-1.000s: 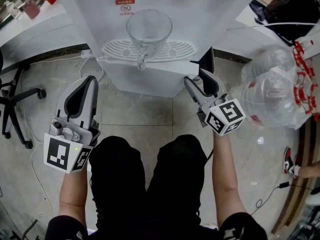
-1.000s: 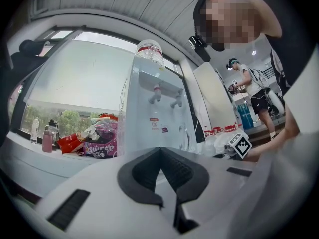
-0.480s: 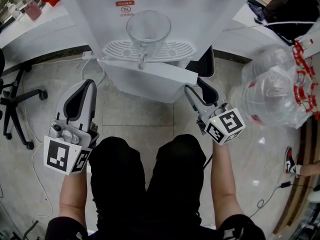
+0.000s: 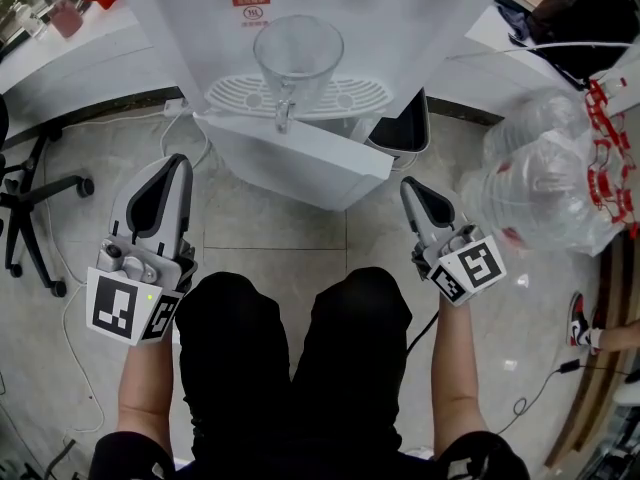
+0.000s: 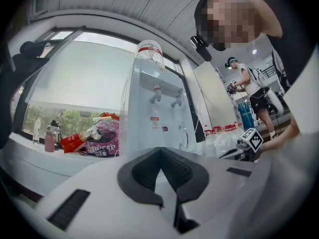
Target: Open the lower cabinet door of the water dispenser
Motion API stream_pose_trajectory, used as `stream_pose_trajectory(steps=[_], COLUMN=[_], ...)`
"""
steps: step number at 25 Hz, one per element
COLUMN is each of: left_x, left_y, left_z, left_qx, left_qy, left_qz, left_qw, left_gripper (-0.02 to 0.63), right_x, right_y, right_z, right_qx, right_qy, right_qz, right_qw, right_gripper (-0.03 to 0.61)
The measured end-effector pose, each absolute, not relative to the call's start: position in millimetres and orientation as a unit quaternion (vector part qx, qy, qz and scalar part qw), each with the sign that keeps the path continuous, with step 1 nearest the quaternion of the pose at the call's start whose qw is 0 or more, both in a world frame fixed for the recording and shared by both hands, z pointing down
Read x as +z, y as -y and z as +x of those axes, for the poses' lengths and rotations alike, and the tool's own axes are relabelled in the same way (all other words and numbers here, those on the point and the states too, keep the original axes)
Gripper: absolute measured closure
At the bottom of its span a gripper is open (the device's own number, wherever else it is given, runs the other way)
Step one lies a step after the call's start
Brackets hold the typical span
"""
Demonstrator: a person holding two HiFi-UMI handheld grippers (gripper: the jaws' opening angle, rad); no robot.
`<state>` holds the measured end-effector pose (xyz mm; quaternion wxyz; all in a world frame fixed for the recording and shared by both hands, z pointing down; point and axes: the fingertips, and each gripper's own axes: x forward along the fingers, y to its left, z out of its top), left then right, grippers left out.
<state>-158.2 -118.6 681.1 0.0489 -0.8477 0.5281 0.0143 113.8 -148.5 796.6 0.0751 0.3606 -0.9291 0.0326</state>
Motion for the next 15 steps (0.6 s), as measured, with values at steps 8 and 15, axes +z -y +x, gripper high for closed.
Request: stream_pose_trajectory(steps=[8, 15], left_x=[682.2, 680.4], left_y=[115.5, 111.7], left_z=[-150.1, -158.2], left_qx=[0.014, 0.008], left_qy=[-0.524, -0.535], left_qz=[-0.850, -0.843], left_qw=[0.048, 0.052], left_gripper=[0.606, 0.606], right_x=[802.2, 805.3], right_y=[181.5, 181.8], right_z=[102.6, 99.1], right_qx=[0.046, 0.068], right_qy=[0.910, 0.916], right_qz=[0.404, 0.390], right_qw=[0.074, 0.064], right_gripper=[0.574, 0.575])
